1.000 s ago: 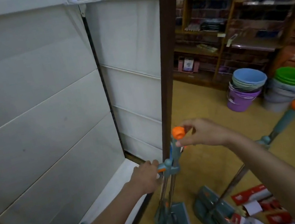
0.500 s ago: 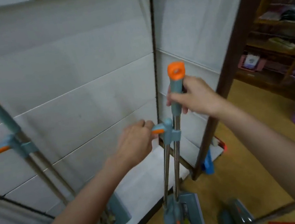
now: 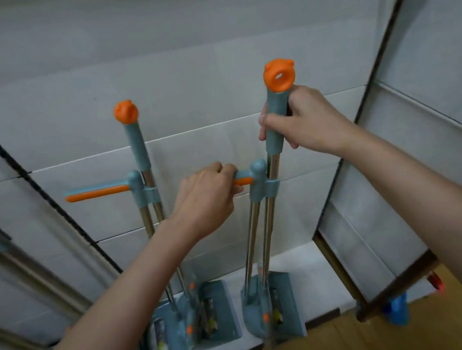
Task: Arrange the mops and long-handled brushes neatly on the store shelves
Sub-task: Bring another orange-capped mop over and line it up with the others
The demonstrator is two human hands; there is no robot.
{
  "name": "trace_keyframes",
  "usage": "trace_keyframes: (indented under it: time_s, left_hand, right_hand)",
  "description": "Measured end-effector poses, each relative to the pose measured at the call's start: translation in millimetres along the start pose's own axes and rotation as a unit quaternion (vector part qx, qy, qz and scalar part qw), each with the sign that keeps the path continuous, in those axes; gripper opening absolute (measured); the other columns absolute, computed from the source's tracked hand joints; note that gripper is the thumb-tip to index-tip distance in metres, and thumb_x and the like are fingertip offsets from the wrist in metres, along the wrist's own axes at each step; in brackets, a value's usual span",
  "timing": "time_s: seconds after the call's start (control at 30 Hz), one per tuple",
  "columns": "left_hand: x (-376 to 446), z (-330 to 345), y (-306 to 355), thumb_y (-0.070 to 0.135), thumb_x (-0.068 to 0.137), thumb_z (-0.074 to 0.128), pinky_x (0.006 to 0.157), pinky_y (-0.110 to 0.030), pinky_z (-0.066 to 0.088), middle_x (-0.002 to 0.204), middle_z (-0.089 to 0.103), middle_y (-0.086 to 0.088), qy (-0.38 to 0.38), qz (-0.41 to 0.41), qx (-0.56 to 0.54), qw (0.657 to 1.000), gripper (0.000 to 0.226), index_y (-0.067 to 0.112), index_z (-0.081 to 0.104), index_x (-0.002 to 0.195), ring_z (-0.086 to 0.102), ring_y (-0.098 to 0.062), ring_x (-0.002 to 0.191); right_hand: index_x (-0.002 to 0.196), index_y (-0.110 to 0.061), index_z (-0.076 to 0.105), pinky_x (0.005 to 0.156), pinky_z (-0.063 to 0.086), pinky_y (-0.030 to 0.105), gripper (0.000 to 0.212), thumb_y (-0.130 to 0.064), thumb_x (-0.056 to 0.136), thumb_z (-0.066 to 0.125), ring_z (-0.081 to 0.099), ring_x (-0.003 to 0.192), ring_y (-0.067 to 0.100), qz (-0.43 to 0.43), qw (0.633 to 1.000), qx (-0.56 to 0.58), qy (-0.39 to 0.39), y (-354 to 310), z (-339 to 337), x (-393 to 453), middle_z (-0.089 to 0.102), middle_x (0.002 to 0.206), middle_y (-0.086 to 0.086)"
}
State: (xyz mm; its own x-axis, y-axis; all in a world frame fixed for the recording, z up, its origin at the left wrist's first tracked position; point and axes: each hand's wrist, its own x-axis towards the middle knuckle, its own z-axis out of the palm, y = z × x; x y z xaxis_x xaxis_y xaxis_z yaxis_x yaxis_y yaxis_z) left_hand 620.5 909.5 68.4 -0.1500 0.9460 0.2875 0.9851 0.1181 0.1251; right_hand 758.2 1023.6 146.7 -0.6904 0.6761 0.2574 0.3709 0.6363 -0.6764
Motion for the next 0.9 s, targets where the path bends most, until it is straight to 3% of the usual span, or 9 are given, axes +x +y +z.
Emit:
trace_keyframes:
  time_s: [0.2,0.4,0.57,0.67,0.77,0.83,0.9]
  left_hand:
    - [14,20,-47,0.035,0.093,0.045,0.064,-0.031,0.041,0.103,0.058,-0.004,-0.031,-0.041,0.0,0.999,0.032,0.017,0.05,0.119,0.056,-0.02,0.084]
    - [23,30,-72,0.035,0.094,0.044,0.063,-0.028,0.035,0.101,0.057,-0.003,-0.051,-0.061,0.008,0.997,0.03,0.017,0.05,0.117,0.052,-0.017,0.081]
    - [40,26,-81,0.036,0.094,0.042,0.061,-0.029,0.036,0.086,0.047,0.001,-0.095,-0.075,0.024,0.992,0.026,0.017,0.047,0.111,0.045,-0.014,0.07]
    - [45,25,-82,0.035,0.094,0.04,0.061,-0.029,0.032,0.083,0.043,0.002,-0.104,-0.068,0.033,0.992,0.023,0.02,0.045,0.11,0.042,-0.015,0.067]
    - [51,24,-84,0.034,0.093,0.04,0.064,-0.031,0.036,0.086,0.046,0.0,-0.114,-0.066,0.017,0.991,0.025,0.021,0.044,0.114,0.045,-0.017,0.072]
    - [52,25,-84,0.035,0.091,0.043,0.07,-0.031,0.04,0.099,0.051,-0.003,-0.125,-0.066,0.004,0.99,0.032,0.02,0.042,0.119,0.051,-0.02,0.083]
    - [52,27,-85,0.037,0.087,0.048,0.081,-0.032,0.041,0.112,0.049,-0.004,-0.088,-0.052,0.004,0.995,0.04,0.019,0.04,0.123,0.051,-0.022,0.099]
  right_hand:
    - [0.091,-0.003,0.058,0.043,0.041,0.011,0.012,-0.014,0.089,0.054,0.052,0.04,-0.005,0.002,0.997,0.046,-0.056,10,38,38,0.07,0.087,0.008]
    - [0.094,-0.011,0.047,0.044,0.041,0.009,0.008,-0.016,0.091,0.053,0.052,0.043,-0.008,0.008,0.996,0.06,-0.068,19,64,66,0.07,0.091,0.006]
    - [0.113,-0.005,0.043,0.047,0.044,0.009,0.03,-0.022,0.091,0.054,0.056,0.051,0.009,0.029,0.996,0.037,-0.074,23,73,89,0.071,0.097,0.004]
    - [0.111,-0.007,0.046,0.048,0.041,0.009,0.029,-0.024,0.09,0.056,0.057,0.056,0.015,0.036,0.996,0.04,-0.074,27,77,95,0.068,0.09,0.006]
    - [0.1,-0.016,0.04,0.047,0.04,0.009,0.025,-0.029,0.089,0.059,0.058,0.056,0.014,0.035,0.997,0.03,-0.066,28,77,99,0.059,0.074,0.0]
    - [0.098,-0.017,0.041,0.048,0.041,0.009,0.026,-0.031,0.088,0.061,0.058,0.057,0.013,0.04,0.997,0.028,-0.063,28,77,98,0.058,0.076,0.001]
    - [0.103,-0.016,0.043,0.049,0.044,0.016,0.031,-0.032,0.086,0.063,0.06,0.059,0.015,0.053,0.996,0.038,-0.064,28,76,95,0.06,0.081,0.003]
